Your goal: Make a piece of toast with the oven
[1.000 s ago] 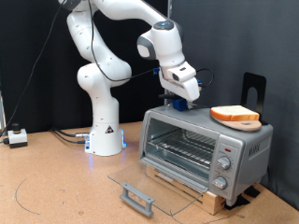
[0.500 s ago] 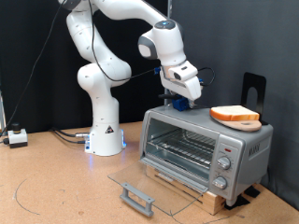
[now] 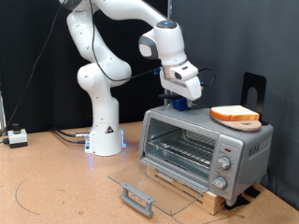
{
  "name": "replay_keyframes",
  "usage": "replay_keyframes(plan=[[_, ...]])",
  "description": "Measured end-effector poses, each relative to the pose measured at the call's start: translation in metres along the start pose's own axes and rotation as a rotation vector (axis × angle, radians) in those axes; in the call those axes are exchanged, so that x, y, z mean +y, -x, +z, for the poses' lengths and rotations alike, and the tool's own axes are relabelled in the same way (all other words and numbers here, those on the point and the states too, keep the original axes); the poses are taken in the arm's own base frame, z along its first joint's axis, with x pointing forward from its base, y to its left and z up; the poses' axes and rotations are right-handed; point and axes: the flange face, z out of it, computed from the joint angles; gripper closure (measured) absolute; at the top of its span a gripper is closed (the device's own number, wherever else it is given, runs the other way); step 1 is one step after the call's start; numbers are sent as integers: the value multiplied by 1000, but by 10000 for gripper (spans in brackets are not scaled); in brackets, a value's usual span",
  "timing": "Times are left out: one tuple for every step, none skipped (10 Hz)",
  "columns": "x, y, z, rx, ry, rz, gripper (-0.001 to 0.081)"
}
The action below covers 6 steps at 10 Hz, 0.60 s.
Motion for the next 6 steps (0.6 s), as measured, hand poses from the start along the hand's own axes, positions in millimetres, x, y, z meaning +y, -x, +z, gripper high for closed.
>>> replay_keyframes(plan=[[0,0,0,-3,4,3,246],[0,0,0,-4,6,6,337],[1,0,0,-4,8,7,337],[1,0,0,-4,10,8,337],[2,0,-1,-5,12,9,337],[3,1,-1,-5,15,14,337]])
